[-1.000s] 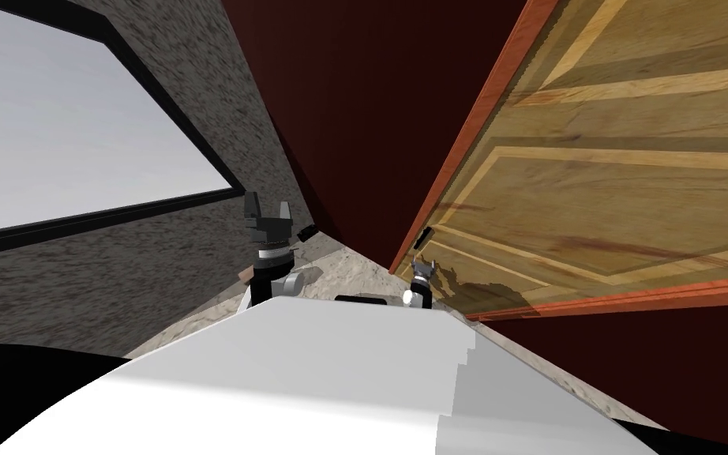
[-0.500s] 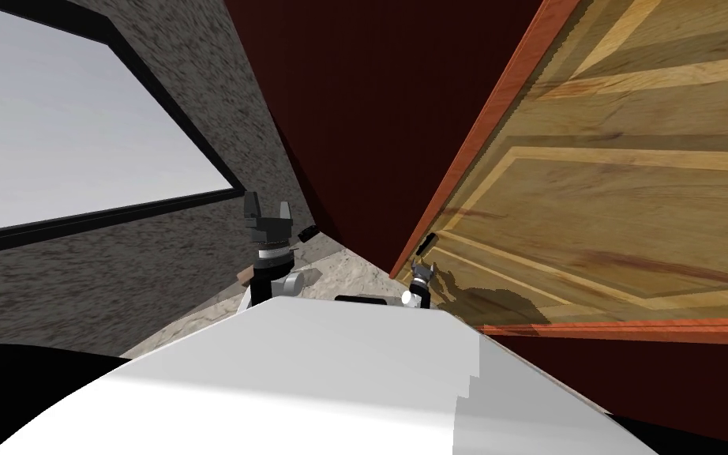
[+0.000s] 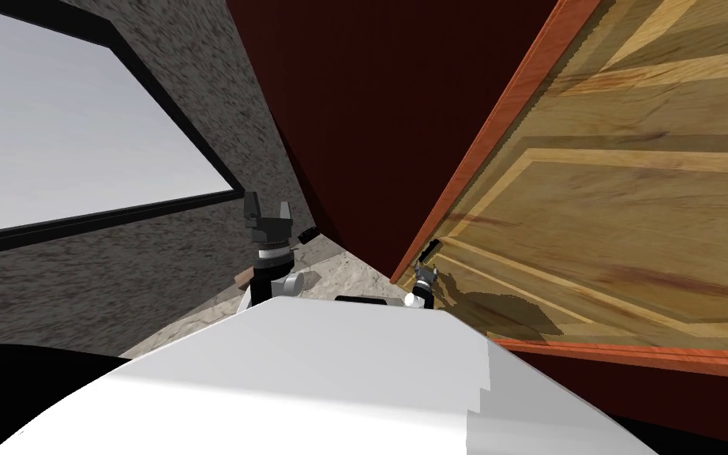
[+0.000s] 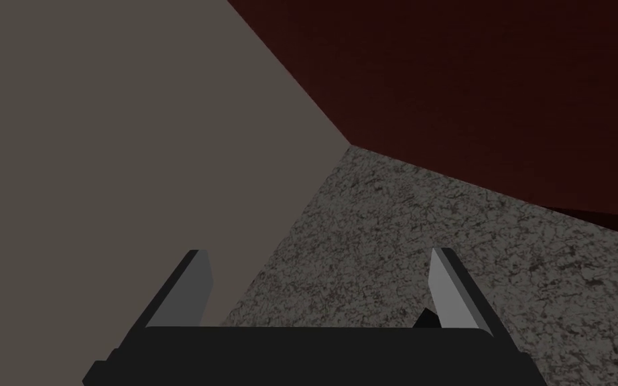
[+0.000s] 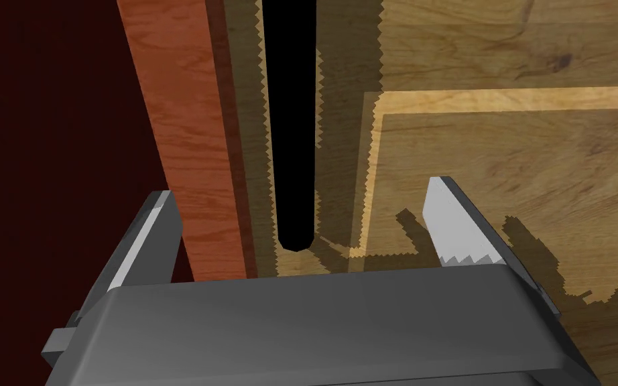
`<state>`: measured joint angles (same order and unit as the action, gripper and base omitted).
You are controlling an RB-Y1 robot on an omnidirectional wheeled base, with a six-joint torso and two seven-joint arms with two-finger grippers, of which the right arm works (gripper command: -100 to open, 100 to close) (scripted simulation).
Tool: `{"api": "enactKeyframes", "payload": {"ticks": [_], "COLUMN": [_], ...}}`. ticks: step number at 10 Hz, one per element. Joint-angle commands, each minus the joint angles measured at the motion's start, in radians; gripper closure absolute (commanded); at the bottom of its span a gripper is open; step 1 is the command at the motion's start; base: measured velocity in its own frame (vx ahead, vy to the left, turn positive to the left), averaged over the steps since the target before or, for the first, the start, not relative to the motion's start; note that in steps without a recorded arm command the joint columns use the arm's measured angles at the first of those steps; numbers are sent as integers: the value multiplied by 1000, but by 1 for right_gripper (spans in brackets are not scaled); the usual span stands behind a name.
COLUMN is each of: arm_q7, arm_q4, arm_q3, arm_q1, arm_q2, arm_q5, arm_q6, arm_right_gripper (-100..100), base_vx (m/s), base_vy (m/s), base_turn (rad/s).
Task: Pull the door open
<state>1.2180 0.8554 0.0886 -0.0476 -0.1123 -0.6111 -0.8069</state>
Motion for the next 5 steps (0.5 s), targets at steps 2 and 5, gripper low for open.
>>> {"api": "enactKeyframes", "payload": {"ticks": [2,5], "arm_q7": [60,105], "arm_q4": [-34,-48], "arm_q3": [-3,-5], "arm_q1": [-11,-28], "arm_q2": [-49,-90], "arm_q5": [-7,-14], "arm_q6": [-14,-20], "arm_right_gripper": [-100,-100], "base_vx": [192,130], "base_vy": [-13,11], "base_turn": [42,35]}}
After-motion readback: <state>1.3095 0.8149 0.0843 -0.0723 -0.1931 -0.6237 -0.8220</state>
